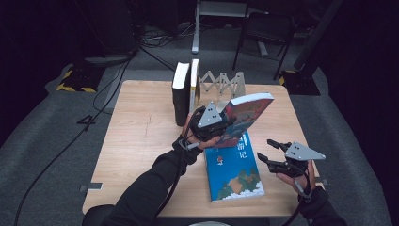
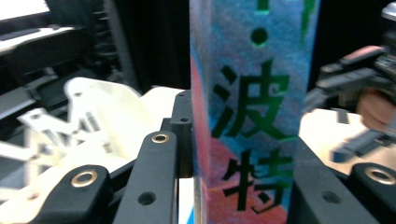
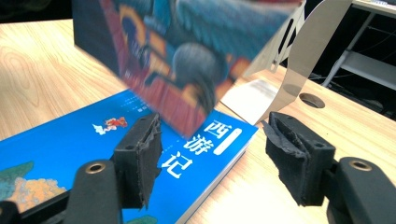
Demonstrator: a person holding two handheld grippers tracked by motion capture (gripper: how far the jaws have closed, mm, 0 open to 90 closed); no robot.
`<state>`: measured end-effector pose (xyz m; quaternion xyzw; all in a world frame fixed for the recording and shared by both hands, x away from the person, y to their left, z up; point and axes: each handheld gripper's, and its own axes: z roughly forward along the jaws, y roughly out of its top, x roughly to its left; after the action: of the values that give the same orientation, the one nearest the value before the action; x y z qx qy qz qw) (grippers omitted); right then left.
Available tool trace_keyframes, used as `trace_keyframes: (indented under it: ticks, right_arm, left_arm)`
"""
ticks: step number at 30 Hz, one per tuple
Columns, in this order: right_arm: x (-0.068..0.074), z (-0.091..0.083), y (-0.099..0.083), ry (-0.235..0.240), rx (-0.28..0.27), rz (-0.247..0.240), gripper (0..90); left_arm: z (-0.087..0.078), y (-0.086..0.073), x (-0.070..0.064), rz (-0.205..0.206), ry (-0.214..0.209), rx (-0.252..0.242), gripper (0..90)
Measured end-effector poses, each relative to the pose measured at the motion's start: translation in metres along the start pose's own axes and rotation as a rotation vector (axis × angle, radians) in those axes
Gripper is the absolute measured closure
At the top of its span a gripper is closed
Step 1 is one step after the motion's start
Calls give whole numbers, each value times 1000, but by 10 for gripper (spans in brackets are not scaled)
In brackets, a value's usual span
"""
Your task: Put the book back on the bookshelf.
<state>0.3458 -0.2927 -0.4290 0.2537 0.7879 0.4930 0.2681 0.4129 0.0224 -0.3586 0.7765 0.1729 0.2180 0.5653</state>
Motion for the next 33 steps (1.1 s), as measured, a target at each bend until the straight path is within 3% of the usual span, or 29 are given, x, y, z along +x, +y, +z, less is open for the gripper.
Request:
trace_keyframes:
  ticks: [7, 13, 16, 21, 25, 30, 33]
  right_arm:
    - [1, 4, -2, 9, 18, -7, 356]
    - [1, 5, -3, 17, 23, -10, 356]
    - [3, 6, -4, 18, 31, -19, 354]
    - [2, 8, -5, 19, 38, -26, 354]
    - [3, 8, -5, 23, 41, -25, 356]
    - [5, 9, -5, 19, 53, -45, 357]
    - [6, 10, -5, 19, 58, -51, 357]
  left_arm:
    - [-11, 1, 26, -6, 104, 1, 738]
    - [-19, -3, 54, -43, 202, -9, 738]
    - [-20, -9, 62, -49, 248, -6, 738]
    - [-15, -34, 68, -68, 296, -6, 738]
    - [-9, -53, 68, -74, 287, 17, 738]
    - [-16, -60, 68, -113, 259, -15, 737]
    - [-25, -66, 64, -102, 254, -6, 736]
